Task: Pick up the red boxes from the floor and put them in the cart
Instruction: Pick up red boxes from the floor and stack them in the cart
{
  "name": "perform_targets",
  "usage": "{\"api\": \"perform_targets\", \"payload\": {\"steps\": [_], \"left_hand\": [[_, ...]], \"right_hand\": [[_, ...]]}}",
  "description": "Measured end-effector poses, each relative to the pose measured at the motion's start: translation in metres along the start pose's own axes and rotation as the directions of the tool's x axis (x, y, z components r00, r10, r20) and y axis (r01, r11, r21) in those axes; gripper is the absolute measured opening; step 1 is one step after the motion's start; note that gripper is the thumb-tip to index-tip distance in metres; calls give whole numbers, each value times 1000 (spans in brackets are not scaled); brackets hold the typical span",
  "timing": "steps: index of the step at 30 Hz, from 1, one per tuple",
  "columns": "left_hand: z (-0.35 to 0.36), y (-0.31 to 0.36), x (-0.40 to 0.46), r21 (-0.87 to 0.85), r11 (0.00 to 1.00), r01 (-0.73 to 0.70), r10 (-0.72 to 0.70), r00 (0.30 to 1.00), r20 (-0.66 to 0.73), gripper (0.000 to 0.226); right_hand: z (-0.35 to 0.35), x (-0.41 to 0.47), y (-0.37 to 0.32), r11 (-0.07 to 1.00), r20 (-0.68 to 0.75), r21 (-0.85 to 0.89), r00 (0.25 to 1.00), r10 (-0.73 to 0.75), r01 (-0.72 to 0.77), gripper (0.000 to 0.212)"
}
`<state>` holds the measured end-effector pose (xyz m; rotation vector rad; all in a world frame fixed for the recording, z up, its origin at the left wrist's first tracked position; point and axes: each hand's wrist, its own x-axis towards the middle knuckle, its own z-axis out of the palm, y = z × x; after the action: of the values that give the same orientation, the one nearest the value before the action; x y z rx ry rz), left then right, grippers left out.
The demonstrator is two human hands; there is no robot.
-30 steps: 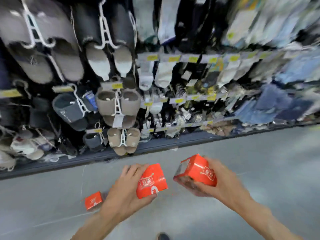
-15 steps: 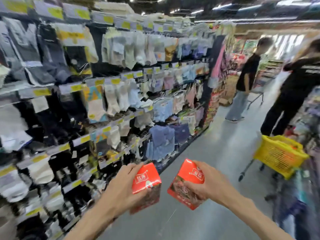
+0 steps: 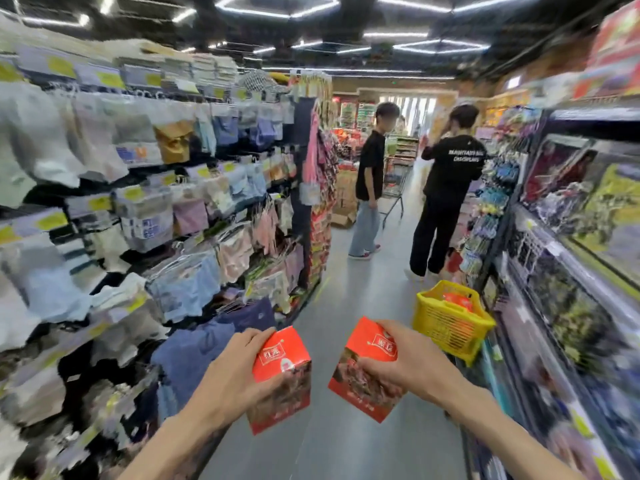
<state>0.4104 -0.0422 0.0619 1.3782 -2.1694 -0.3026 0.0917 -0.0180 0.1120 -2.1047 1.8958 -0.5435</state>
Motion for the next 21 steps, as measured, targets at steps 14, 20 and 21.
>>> {"api": "perform_targets", "payload": {"steps": [14, 20, 21], "left_hand": [[83, -87, 415, -52, 950, -308, 313, 940, 136, 89], [136, -105, 575, -86, 921, -381, 390, 899, 199, 93], [148, -107, 602, -87, 915, -394, 403, 891, 208, 94]], "right_hand": [[-35, 297, 104, 966, -153, -79, 961, 232, -246, 85], [-49, 416, 161, 938, -195, -68, 926, 322, -341, 71], [-49, 438, 173, 933, -200, -71, 921, 334, -354, 70]]}}
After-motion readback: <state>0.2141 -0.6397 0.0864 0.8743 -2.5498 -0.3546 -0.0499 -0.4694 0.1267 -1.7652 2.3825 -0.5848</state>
